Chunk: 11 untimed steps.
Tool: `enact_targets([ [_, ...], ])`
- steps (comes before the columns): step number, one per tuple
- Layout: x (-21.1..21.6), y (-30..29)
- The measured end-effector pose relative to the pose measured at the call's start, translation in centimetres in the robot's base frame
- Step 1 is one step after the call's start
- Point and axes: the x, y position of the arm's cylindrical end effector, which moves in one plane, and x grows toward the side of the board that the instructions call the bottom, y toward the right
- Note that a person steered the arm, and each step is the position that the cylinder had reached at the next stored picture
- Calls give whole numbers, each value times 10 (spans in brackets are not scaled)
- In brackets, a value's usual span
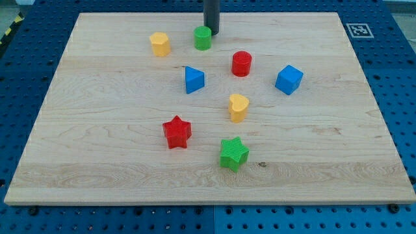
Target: Push the red circle parallel to the green circle
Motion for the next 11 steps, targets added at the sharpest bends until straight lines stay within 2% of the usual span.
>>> enact_targets([
  [3,29,-10],
  [5,42,84],
  [6,88,111],
  [7,95,111],
  [9,138,117],
  [11,168,67],
])
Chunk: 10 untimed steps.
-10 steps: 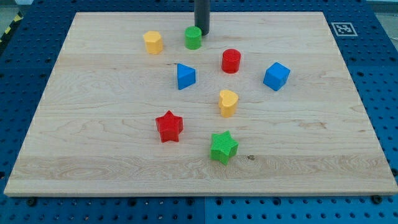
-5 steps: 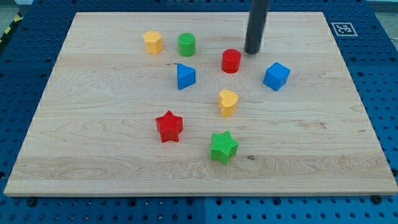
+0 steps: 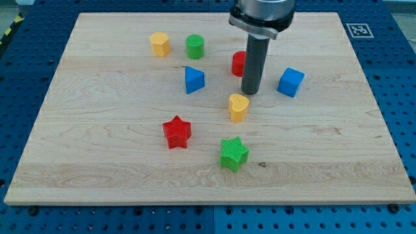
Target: Push the red circle parallel to the green circle
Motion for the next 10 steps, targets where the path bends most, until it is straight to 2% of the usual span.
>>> enact_targets([
  [1,0,-5],
  [2,-20,-23],
  [8,-76,-34],
  [9,-77,-34],
  [10,-45,-25],
])
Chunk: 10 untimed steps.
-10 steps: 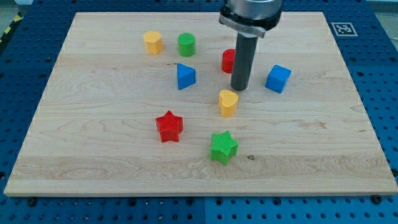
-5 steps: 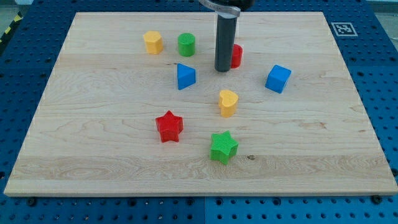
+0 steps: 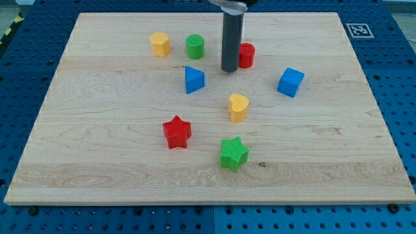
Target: Push the red circle parallel to the green circle
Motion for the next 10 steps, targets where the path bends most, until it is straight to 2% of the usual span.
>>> enact_targets([
  [3,5,40],
  [8,-32,14],
  [10,-32,13],
])
